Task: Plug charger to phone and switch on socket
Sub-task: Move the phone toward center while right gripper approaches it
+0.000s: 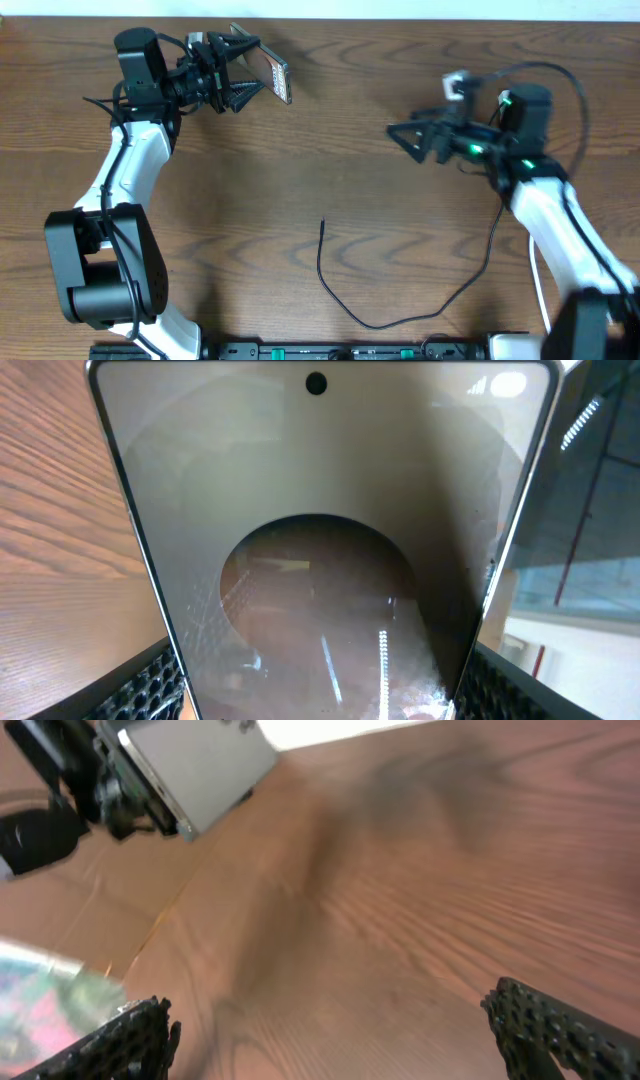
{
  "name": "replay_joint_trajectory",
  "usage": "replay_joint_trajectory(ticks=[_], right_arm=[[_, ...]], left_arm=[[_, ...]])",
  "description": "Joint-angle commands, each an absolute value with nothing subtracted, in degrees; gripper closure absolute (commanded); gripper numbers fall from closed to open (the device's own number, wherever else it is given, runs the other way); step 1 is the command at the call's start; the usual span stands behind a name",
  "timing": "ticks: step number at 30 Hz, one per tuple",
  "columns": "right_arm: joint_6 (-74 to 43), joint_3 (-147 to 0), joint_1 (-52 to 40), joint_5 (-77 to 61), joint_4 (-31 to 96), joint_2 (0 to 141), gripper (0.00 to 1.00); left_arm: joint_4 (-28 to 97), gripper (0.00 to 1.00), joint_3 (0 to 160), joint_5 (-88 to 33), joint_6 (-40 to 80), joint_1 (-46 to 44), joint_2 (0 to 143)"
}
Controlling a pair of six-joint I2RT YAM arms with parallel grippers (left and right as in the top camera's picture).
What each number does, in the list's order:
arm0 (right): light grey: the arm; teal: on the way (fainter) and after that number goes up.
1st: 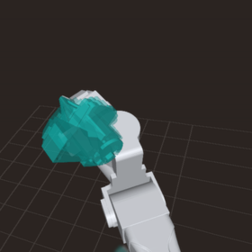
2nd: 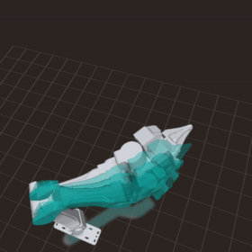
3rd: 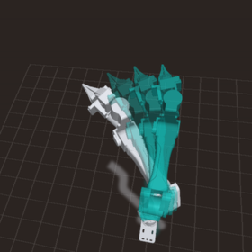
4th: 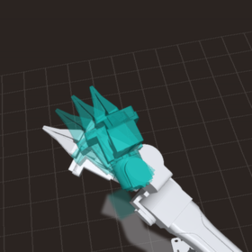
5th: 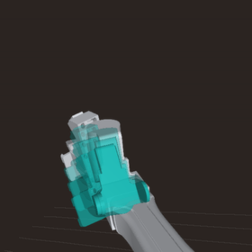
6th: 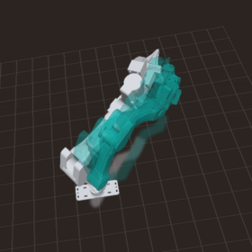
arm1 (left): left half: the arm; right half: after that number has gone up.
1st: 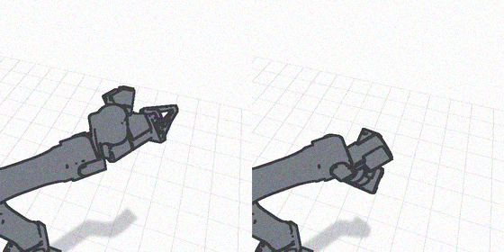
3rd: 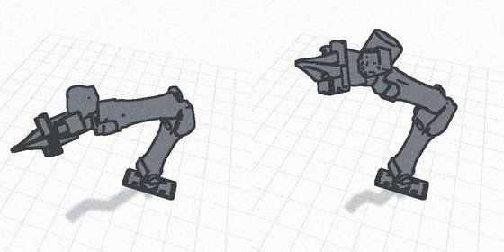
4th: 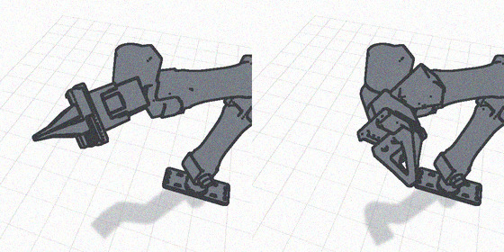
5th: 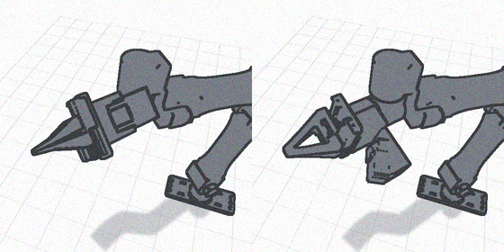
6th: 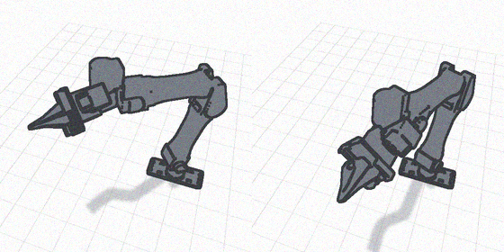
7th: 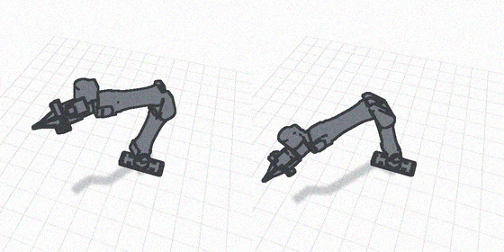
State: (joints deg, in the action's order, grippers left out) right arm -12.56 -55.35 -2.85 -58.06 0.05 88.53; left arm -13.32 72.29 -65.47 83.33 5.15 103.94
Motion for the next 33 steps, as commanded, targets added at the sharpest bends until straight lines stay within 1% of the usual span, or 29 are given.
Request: replay_joint_trajectory(ticks=[1, 4, 8, 11, 25, 33], right_arm=[[-9.0, -58.1, -7.0, -63.6, -3.4, 93.5, 0.01], [-7.6, -58.1, -9.9, -62.5, -8.6, 95.4, 0.01], [-7.6, -58.1, -12.3, -56.5, -10.2, 95.5, 0.01], [-7.6, -58.1, -13.6, -53.9, -11.1, 95.5, 0.01], [-10.2, -58.1, -14.0, -54.2, -11.8, 95.5, 0.01], [-11.0, -58.1, -14.0, -52.8, -11.8, 95.5, 0.01]], left_arm=[[-9.1, 0.93, 72.5, -63.7, 78.0, 5.4, 103.1], [-1.9, 0.93, 72.5, -61.0, 74.1, 5.4, 103.1], [3.9, 0.92, 72.5, -58.8, 70.4, 4.6, 103.1], [4.0, 0.93, 72.5, -58.2, 70.0, 3.3, 103.1], [4.1, 0.93, 72.5, -53.1, 69.3, -4.6, 103.1], [3.8, 0.92, 72.5, -49.7, 73.8, -8.6, 103.1]])
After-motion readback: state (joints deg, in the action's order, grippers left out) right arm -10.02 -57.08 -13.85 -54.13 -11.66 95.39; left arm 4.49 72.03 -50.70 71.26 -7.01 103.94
